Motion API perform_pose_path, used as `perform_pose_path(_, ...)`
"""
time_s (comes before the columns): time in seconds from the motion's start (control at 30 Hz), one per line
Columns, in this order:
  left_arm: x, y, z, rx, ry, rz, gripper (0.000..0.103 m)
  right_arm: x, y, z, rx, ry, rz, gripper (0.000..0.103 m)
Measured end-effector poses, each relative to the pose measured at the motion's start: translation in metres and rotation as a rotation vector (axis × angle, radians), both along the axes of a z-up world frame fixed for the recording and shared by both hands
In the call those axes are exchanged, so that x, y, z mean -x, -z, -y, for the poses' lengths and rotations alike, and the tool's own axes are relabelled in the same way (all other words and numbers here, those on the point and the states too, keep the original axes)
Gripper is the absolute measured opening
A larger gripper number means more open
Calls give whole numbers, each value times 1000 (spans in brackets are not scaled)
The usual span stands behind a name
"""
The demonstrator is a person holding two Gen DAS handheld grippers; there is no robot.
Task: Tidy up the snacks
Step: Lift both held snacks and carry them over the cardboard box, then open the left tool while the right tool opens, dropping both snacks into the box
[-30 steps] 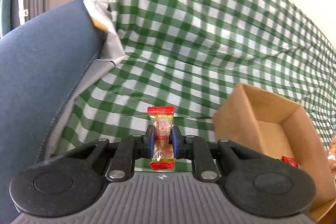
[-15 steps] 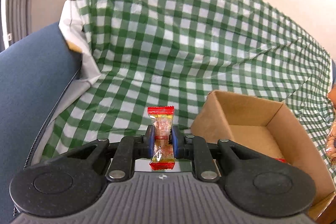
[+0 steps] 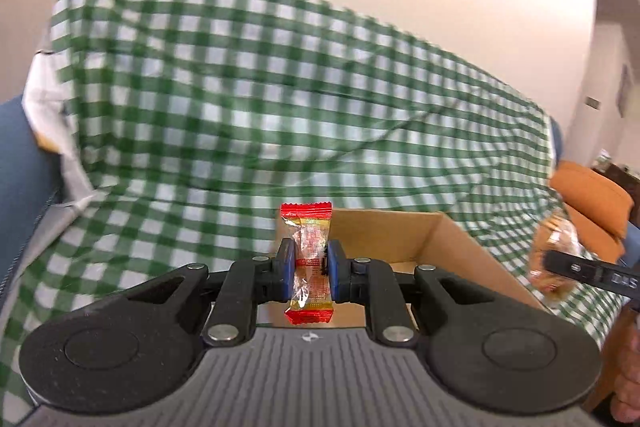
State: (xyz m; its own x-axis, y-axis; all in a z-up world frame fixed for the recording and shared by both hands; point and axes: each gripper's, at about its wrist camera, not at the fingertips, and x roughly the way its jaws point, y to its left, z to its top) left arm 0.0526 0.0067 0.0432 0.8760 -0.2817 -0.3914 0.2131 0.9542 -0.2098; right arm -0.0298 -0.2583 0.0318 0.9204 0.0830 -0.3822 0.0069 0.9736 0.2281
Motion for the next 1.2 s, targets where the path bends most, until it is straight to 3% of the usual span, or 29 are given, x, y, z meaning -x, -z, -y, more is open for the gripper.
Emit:
perform_pose_path(0.33,9,5,30,7,106,34,18,-2,0,-2,19,7,-1,39)
perform_pose_path(1.1,15,11,57,2,236,44,19,-1,0,-1,46,23,13,40)
perform_pose_path(1.2,16,13,61,-13,248,43,22,-4,2,-2,57,32,-8,54)
